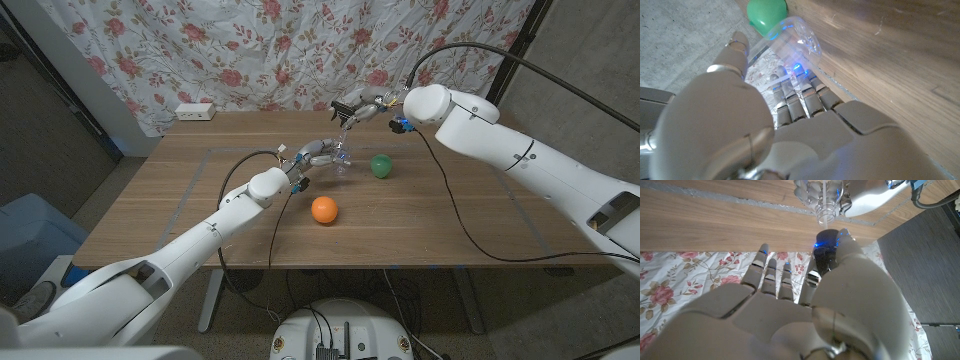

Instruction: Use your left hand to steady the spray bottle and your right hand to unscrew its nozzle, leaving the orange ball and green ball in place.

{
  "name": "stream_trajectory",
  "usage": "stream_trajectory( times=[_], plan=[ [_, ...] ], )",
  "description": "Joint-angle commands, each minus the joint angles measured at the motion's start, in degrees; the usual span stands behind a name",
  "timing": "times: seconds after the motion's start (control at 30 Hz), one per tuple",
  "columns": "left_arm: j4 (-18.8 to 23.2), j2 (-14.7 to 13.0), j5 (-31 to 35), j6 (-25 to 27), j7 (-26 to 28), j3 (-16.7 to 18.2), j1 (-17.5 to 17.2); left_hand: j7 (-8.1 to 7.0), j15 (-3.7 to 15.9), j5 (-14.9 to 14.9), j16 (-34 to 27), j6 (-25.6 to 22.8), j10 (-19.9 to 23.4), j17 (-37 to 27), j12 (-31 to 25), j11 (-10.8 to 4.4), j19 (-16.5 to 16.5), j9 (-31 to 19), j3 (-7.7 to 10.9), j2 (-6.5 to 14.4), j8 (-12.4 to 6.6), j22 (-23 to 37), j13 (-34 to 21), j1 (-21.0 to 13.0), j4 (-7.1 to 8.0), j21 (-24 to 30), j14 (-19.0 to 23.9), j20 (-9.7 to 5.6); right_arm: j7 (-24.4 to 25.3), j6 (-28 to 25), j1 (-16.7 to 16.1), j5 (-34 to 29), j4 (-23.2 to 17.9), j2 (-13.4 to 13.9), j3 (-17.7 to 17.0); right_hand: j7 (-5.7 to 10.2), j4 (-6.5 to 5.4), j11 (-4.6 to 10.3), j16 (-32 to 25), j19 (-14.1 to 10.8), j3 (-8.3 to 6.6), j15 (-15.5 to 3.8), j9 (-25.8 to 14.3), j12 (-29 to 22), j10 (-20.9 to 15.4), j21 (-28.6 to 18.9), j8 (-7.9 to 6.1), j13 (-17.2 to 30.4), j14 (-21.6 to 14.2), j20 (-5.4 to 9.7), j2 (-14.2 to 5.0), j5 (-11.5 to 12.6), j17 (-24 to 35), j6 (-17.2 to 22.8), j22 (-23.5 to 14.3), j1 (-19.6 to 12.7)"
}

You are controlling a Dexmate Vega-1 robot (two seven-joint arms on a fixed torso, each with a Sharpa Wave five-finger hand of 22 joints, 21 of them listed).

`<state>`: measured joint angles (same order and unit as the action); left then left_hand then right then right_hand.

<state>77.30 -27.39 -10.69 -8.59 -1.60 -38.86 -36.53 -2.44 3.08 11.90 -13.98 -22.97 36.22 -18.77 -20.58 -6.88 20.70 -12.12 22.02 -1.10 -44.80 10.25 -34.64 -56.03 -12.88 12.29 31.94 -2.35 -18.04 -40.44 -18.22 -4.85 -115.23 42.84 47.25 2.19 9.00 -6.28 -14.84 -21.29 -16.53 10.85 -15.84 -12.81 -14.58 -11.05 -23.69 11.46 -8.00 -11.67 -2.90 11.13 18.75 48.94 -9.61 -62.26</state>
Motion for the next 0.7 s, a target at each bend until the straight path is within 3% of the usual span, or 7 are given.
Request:
stream_trajectory(
  times=[0.03,0.7],
  plan=[
    [0.62,-0.27,0.07,0.17,-0.11,0.04,-0.16,-0.15,5.74,-0.06,-0.34,-0.92,1.82,-0.06,0.04,-1.54,0.45,-0.17,3.38,8.83,-0.17,0.32,-0.22,8.14,3.01,0.05,0.24,-0.76,0.56,1.18,-1.00,1.15,-2.39,1.72,-2.20,0.52,-0.43,-0.20,-0.34,-0.46,-0.13,0.18,-0.03,0.07,-0.51,0.07,-0.33,0.18,-0.18,-0.16,-0.14,0.21,0.31,1.28,-0.04,0.26],
    [3.57,-1.74,0.19,2.41,0.40,0.53,-1.15,-0.24,5.80,-0.07,-0.43,-1.12,1.97,-0.15,0.13,-1.60,0.50,-0.20,3.32,8.63,-0.18,0.32,-0.18,7.96,2.87,0.07,0.22,-0.86,0.83,1.92,-1.77,2.38,-4.32,3.26,-4.34,0.15,-0.41,-0.25,-0.55,-0.59,-0.10,0.25,0.11,0.13,-1.16,0.10,-0.33,0.18,-0.76,-0.27,-0.45,0.39,0.35,1.42,-0.05,0.65]
  ],
)
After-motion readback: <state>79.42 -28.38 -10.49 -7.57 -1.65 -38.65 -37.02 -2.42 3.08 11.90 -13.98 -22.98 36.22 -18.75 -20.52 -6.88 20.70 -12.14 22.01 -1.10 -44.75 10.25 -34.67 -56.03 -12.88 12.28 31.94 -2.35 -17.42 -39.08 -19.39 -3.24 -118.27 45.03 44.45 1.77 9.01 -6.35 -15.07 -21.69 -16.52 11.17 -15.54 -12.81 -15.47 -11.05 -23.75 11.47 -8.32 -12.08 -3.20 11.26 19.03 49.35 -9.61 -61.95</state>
